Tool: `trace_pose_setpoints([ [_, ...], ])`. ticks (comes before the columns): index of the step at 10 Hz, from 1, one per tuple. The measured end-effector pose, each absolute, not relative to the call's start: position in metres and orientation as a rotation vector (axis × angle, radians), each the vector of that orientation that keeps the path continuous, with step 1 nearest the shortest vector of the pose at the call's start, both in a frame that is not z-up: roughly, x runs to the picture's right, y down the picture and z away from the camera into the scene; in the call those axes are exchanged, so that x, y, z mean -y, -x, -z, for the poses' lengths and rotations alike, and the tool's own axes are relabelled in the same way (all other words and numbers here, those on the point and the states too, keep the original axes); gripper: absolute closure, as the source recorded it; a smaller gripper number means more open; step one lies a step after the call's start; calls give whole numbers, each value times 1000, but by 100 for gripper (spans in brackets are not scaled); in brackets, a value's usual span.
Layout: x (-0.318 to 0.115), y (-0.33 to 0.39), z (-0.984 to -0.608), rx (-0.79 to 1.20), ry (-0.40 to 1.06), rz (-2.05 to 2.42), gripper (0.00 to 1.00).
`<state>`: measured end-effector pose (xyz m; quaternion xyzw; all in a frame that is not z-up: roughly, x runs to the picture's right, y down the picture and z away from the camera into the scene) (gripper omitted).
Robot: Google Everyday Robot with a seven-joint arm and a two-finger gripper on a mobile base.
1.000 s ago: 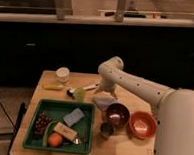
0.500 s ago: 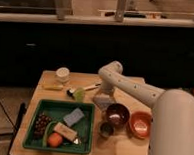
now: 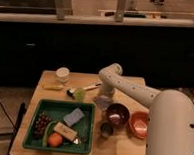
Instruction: Place towel in metal cup
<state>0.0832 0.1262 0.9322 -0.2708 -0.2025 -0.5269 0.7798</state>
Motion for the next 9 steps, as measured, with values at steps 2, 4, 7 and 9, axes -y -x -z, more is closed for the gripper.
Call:
trace_pose_setpoints([
  [2,-126,-81,-929,443,589,1140,98],
  [4,-126,-85,-929,438,593,1141,100],
  [7,-121,-96,-919,417,598,1094,100],
  [9,-109,-100,-905,409,591,1078,100],
])
